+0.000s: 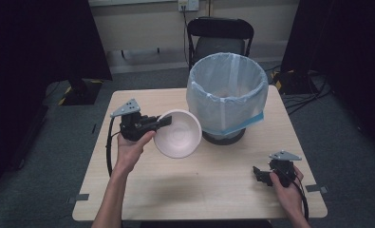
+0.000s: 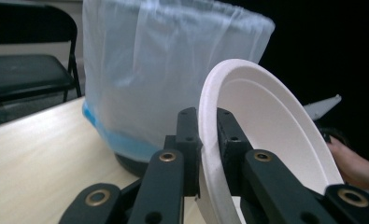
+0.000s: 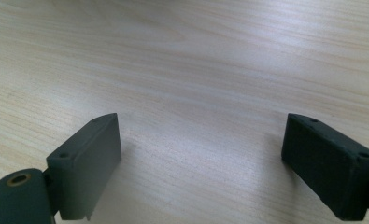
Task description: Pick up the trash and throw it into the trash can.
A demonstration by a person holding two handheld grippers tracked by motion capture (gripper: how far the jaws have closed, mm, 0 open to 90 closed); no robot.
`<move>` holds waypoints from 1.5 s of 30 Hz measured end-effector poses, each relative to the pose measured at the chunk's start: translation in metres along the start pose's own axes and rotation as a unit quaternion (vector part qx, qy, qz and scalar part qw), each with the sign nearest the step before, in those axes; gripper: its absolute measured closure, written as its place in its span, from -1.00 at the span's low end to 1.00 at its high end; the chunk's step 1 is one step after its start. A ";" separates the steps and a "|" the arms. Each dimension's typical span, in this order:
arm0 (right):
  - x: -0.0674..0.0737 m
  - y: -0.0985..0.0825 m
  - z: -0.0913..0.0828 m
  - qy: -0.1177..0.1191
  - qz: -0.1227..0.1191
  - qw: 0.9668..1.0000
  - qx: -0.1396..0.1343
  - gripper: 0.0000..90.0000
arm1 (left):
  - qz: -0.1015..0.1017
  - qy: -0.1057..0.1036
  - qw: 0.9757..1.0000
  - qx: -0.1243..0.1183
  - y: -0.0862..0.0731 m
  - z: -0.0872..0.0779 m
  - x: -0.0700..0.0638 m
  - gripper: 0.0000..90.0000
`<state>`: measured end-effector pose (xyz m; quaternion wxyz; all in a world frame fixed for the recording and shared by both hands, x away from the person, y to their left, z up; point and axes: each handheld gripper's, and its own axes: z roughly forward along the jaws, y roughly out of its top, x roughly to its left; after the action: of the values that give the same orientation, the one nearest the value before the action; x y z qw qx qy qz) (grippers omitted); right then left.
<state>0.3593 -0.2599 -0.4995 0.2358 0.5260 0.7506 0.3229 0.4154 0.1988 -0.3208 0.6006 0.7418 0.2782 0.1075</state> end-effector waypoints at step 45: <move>0.000 0.000 0.000 0.000 0.000 1.000 0.000 -0.75 | 0.009 0.003 0.998 -0.068 0.136 0.099 0.015 0.84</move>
<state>0.3593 -0.2599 -0.4995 0.2360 0.5257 0.7508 0.3228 0.5155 0.1080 -0.2190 0.6483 0.7010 0.2655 0.1336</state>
